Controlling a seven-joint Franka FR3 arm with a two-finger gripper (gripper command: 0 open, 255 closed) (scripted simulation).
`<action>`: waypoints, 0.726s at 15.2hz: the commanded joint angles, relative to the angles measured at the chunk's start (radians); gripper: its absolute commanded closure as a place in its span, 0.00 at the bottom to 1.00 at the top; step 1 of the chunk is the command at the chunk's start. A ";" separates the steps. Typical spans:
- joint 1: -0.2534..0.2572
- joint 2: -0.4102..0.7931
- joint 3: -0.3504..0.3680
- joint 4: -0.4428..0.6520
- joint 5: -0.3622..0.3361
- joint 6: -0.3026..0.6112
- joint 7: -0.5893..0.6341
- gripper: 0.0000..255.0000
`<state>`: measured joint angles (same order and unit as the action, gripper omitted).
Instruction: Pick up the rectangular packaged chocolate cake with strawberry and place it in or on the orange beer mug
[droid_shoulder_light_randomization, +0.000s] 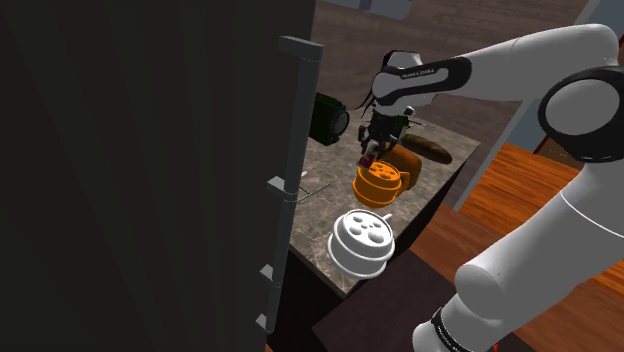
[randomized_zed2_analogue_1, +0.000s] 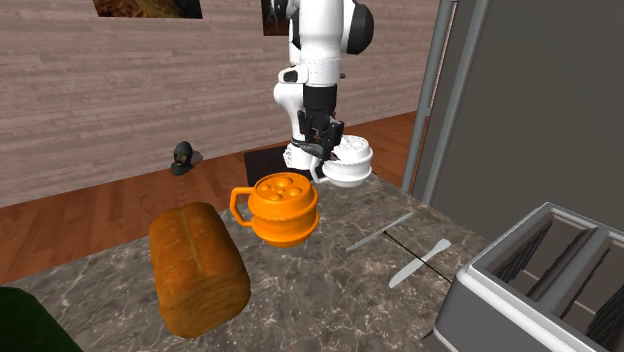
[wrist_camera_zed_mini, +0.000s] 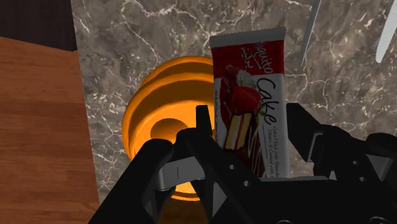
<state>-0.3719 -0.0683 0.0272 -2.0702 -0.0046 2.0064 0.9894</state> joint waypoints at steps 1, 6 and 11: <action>-0.023 0.007 -0.026 0.007 -0.002 0.000 -0.050 1.00; -0.079 0.057 -0.087 0.066 -0.002 -0.008 -0.167 1.00; -0.106 0.095 -0.114 0.084 0.002 0.011 -0.222 1.00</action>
<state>-0.4755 0.0189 -0.0848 -1.9856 -0.0038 2.0097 0.7727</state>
